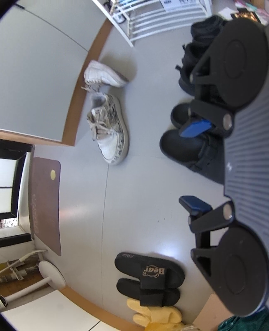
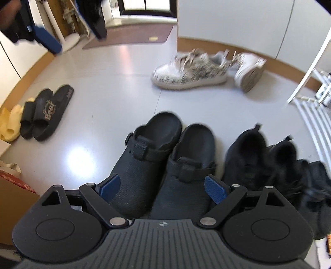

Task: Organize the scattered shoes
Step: 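Release the clog and raise both tools back from the shoe row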

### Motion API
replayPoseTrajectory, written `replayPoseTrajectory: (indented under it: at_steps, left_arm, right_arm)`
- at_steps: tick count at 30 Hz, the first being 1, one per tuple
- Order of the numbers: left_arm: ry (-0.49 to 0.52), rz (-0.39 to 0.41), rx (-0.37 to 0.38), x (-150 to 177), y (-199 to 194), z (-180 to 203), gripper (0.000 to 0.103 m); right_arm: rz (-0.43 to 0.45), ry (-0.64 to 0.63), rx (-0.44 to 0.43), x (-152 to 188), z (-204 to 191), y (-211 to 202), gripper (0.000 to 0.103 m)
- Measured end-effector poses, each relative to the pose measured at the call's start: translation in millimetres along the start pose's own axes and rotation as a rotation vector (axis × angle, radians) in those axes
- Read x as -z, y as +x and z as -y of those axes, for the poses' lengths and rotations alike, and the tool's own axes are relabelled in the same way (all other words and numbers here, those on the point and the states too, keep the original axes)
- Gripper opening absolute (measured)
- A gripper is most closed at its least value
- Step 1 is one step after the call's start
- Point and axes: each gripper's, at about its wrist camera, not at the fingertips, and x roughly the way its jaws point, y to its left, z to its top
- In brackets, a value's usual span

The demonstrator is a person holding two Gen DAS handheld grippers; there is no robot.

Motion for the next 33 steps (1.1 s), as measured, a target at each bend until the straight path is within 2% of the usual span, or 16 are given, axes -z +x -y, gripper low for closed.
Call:
replayPoseTrajectory:
  at_steps: [13, 18, 22, 27, 31, 33]
  left_arm:
    - [-0.055, 0.036, 0.013, 18.5, -24.4, -31.6, 0.068]
    - [-0.033, 0.037, -0.006, 28.1, -28.6, -41.0, 0.068]
    - [-0.020, -0.002, -0.010, 36.2, -25.9, -46.8, 0.069]
    - [-0.057, -0.046, 0.053, 41.6, -28.8, -38.9, 0.069]
    - [-0.022, -0.025, 0.090, 38.5, -43.3, -20.1, 0.072]
    - [0.003, -0.015, 0.084, 37.2, -53.5, -9.4, 0.073]
  right_arm:
    - [0.158, 0.113, 0.098, 8.0, 51.4, -119.9, 0.092]
    - [0.185, 0.138, 0.104, 9.0, 66.9, -147.1, 0.092]
    - [0.179, 0.133, 0.104, 11.3, 75.4, -156.1, 0.092]
    - [0.152, 0.097, 0.046, 11.0, 98.4, -178.3, 0.092]
    - [0.168, 0.033, 0.072, 11.2, 125.4, -202.8, 0.093]
    - [0.173, 0.022, 0.092, 12.0, 141.5, -208.8, 0.094]
